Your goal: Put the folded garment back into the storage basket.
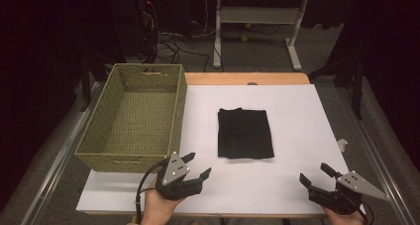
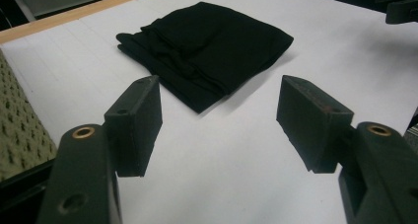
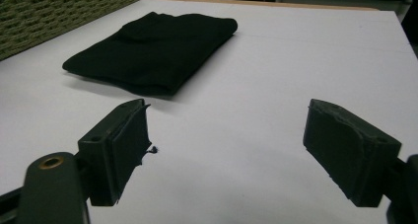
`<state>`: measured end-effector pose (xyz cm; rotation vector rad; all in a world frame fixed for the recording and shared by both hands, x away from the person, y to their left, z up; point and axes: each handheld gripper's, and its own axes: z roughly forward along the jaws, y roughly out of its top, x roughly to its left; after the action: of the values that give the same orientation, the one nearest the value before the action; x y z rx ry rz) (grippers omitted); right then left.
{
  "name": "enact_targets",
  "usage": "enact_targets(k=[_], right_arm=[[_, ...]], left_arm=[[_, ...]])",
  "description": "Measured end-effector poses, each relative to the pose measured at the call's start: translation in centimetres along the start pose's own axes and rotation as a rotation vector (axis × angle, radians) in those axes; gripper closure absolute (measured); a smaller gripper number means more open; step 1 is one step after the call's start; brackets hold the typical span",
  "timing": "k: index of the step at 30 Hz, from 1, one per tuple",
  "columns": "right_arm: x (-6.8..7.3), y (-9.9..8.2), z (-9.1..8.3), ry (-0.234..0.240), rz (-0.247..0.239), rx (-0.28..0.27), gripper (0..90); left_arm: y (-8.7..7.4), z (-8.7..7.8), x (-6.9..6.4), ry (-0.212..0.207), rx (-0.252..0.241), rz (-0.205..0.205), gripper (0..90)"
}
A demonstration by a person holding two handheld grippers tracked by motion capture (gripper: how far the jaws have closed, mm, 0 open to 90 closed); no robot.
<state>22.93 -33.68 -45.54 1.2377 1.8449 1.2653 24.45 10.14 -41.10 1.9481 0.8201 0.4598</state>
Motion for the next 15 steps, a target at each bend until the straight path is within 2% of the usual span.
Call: enact_targets(k=[15], right_arm=[[0.0, 0.0, 0.0, -0.010, -0.006, 0.000, 17.5]], left_arm=[[1.3, 2.8, -0.6, -0.004, 0.053, 0.014, 31.0]])
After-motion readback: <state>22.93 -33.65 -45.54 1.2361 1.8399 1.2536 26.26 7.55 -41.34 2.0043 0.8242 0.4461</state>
